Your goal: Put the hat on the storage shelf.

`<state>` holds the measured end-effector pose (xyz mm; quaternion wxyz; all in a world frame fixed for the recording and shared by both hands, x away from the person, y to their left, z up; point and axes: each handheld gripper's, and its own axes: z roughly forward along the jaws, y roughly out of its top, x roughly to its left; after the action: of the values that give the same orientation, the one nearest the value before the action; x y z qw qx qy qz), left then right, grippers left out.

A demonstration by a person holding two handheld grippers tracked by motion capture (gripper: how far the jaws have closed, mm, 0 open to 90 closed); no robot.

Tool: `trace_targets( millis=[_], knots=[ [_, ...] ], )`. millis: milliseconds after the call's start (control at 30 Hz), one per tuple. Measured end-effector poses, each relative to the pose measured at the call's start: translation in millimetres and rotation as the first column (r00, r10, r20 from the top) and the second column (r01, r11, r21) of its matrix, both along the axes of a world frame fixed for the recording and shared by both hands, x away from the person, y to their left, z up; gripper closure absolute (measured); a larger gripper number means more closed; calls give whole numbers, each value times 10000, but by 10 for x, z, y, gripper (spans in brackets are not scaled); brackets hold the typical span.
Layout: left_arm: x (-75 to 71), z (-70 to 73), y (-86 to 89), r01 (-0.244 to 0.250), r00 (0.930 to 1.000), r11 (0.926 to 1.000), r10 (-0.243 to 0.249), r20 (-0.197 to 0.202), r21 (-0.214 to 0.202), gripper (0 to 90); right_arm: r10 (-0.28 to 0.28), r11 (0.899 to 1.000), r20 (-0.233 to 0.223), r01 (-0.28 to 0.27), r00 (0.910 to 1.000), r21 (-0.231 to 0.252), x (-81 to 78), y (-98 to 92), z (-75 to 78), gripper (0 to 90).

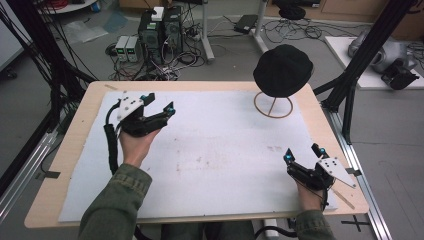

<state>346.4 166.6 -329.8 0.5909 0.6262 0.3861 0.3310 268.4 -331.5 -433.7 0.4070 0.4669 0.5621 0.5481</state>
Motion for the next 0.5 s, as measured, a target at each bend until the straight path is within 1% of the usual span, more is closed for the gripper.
trace_targets(
  millis=[67, 100, 133, 200, 300, 400, 500],
  knots=[
    [-69, -63, 108, -143, 9999, 9993, 145, 46, -348, 269, 76, 9999, 3, -76, 10000, -110, 6, 15, -9, 71],
    [-108, -98, 169, -212, 9998, 9985, 214, 50, -499, 265, 86, 9999, -43, -87, 10000, -86, 5, 25, -11, 71],
    [-157, -149, 237, -389, 9992, 9968, 396, 85, -695, 262, 118, 9998, -72, -119, 9999, -139, 6, 31, -14, 71],
    [-223, -216, 326, -607, 9981, 9952, 616, 91, -762, 254, 93, 9997, -70, -95, 9999, -225, 9, 36, -17, 71],
    [-330, -320, 468, -968, 9952, 9919, 979, 83, -820, 249, 36, 10000, -96, -35, 9999, 4, -7, 33, -7, 71],
    [-423, -417, 589, -1398, 9899, 9867, 1413, 124, -831, 240, -9, 9999, -24, 10, 10000, 171, -19, 29, 0, 71],
    [-504, -522, 697, -1786, 9837, 9806, 1799, 78, -812, 230, -27, 9999, -52, 28, 10000, 160, -24, 29, -5, 71]
  ],
)
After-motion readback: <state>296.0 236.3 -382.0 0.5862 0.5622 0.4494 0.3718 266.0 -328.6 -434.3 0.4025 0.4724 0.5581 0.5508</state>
